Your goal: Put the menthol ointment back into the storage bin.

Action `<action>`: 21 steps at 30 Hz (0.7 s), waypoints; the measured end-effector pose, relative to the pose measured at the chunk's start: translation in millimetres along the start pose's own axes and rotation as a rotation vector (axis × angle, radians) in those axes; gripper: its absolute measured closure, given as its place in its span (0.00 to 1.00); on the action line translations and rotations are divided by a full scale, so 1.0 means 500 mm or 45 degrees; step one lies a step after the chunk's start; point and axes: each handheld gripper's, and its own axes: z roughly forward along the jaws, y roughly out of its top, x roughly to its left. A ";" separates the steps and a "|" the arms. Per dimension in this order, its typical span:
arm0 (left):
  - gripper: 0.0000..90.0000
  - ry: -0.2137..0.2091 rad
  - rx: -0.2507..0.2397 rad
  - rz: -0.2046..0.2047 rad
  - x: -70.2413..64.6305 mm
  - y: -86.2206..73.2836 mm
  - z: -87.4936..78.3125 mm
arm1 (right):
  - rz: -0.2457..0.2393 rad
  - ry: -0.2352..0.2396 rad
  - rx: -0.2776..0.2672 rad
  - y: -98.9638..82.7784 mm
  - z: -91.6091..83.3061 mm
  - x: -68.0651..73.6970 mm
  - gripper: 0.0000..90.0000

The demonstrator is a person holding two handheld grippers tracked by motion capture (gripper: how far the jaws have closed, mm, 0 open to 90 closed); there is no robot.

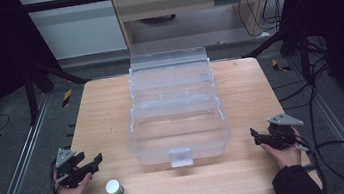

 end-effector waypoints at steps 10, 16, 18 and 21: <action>0.29 -0.126 -0.014 0.047 0.009 0.015 -0.033 | 0.020 -0.015 0.003 -0.003 0.004 -0.001 0.22; 0.28 -0.179 0.017 0.112 0.012 0.025 -0.063 | -0.008 -0.046 -0.036 -0.003 -0.002 -0.002 0.25; 0.28 -0.195 0.020 0.130 0.011 0.028 -0.068 | -0.006 -0.038 -0.025 -0.004 0.001 -0.002 0.24; 0.28 -0.241 0.035 0.174 0.011 0.037 -0.078 | -0.013 -0.029 -0.015 -0.005 0.003 -0.001 0.23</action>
